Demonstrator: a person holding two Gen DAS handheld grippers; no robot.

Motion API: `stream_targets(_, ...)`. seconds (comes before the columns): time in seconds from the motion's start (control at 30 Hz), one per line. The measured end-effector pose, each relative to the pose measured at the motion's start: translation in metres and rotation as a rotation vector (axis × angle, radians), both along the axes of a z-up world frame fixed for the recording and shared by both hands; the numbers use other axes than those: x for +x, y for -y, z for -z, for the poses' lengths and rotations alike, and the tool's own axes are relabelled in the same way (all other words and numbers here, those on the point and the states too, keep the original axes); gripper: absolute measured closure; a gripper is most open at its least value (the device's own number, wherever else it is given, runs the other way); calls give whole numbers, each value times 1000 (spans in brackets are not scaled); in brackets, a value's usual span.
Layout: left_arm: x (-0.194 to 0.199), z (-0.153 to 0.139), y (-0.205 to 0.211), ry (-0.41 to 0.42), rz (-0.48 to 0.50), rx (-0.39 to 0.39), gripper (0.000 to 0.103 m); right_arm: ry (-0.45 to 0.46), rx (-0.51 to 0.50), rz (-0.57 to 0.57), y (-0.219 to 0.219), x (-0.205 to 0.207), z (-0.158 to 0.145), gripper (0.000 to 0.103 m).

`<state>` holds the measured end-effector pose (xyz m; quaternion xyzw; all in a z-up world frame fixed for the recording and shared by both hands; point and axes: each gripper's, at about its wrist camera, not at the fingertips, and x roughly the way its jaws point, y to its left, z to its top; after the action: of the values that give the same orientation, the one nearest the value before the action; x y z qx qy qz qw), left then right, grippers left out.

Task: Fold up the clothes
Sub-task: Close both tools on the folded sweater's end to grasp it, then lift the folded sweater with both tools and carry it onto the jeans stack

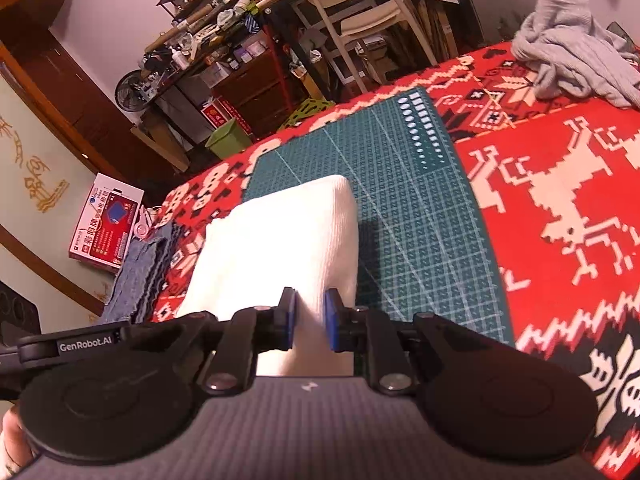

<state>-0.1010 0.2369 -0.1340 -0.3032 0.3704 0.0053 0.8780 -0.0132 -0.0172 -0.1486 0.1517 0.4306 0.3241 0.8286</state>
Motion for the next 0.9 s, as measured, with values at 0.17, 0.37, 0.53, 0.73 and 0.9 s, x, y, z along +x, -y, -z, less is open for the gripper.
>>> stream_targets(0.17,-8,-6,-16,10,-32,5,77,5,2,-16,-18,-1,-7,86)
stream_targets(0.37,-20,-21,-54,32,-99,18,77,35,4,-64,-63,-3,-24,86)
stream_targets(0.53,-32,-36,-98,50,-147,53,77,61,9,-108,-107,-4,-41,86)
stream_targets(0.73,-42,-55,-167,66,-195,122,77,71,21,-150,-191,-11,-60,86)
stream_targets(0.9,-49,-61,-226,64,-235,135,78,88,27,-160,-269,-23,-73,86)
